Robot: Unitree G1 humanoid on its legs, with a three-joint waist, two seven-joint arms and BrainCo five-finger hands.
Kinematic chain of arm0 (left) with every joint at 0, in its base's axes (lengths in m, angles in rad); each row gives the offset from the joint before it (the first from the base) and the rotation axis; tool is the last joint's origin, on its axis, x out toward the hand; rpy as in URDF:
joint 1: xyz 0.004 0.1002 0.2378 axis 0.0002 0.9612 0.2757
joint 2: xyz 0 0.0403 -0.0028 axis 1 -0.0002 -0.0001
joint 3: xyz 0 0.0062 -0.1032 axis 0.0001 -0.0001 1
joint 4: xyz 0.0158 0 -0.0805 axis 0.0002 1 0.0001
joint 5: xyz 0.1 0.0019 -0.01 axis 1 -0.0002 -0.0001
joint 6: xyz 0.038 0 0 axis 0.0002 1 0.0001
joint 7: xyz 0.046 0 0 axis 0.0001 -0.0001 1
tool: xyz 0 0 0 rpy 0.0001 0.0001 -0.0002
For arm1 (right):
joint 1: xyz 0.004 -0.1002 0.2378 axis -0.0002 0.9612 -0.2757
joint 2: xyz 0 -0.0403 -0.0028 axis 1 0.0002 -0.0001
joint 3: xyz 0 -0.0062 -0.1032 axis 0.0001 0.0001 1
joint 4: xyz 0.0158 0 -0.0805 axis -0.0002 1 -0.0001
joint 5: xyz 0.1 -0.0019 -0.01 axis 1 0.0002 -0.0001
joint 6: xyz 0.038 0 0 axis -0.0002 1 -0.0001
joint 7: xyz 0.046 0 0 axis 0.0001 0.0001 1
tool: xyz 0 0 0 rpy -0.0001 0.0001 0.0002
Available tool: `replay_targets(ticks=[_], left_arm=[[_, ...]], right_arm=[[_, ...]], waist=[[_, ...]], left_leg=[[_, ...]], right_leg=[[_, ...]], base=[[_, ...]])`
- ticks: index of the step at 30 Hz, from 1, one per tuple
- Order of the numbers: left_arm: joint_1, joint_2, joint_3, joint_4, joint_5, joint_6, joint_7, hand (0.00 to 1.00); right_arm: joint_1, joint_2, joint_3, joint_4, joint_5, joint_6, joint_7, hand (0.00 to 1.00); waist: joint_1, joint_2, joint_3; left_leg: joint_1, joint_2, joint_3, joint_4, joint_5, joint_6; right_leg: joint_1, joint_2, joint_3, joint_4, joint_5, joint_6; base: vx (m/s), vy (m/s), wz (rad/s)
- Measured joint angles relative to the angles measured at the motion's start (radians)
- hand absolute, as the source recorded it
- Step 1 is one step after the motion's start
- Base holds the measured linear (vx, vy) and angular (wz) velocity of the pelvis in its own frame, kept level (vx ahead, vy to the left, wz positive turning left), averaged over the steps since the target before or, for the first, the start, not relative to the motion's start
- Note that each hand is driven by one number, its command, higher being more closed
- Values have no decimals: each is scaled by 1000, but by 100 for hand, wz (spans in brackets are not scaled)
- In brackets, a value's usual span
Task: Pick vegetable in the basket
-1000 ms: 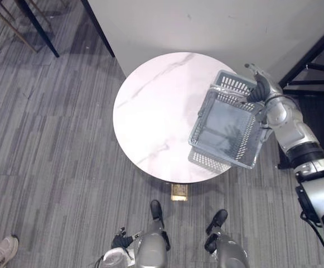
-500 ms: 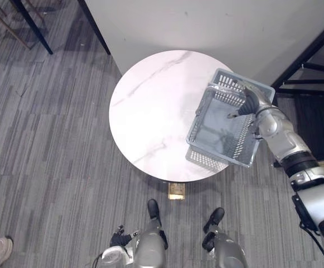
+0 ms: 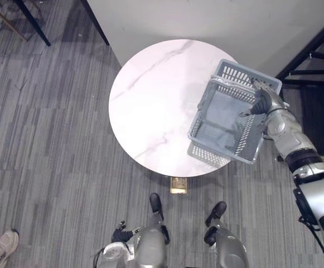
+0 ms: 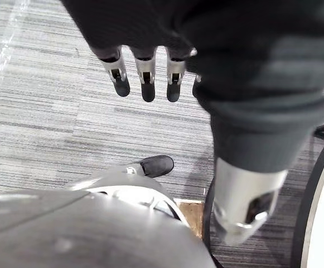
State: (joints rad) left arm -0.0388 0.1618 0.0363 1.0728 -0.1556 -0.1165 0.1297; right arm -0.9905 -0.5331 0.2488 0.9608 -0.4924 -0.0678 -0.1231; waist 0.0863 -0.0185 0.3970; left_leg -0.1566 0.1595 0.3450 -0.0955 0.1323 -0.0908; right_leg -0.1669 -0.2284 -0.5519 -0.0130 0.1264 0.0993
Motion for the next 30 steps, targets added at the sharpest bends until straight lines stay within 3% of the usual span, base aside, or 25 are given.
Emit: replay_targets(ticks=[17, 22, 26, 30], left_arm=[[-8, -3, -50, -2, 1, -6, 4, 0], [-7, -2, -57, -2, 4, -5, 2, 0], [-7, -1, -61, -2, 16, -3, -8, 0], [-7, 3, -68, -6, 23, 6, -17, 0]], right_arm=[[-38, -7, -31, 71, -45, -6, -19, 100], [-15, -21, 44, 67, -88, -10, 9, 100], [19, -50, 126, 45, -160, -46, 72, 100], [63, -50, 183, -20, -164, -70, 90, 100]], waist=[[0, 37, 21], [0, 37, 21], [1, 37, 21], [-1, 35, 18]], left_leg=[[-4, -12, -31, 0, 3, -2], [6, -18, -42, 0, 3, -2], [37, -18, -54, 0, 3, -4], [48, -18, -54, 0, 3, -4]], right_leg=[[8, -9, -16, -1, 0, 0], [25, -14, -25, -2, 0, 1], [65, -15, -38, -3, 0, 2], [75, -15, -36, -3, 0, 2]], base=[[40, 6, 3], [20, 15, 7], [13, 7, 7], [0, 0, 0]])
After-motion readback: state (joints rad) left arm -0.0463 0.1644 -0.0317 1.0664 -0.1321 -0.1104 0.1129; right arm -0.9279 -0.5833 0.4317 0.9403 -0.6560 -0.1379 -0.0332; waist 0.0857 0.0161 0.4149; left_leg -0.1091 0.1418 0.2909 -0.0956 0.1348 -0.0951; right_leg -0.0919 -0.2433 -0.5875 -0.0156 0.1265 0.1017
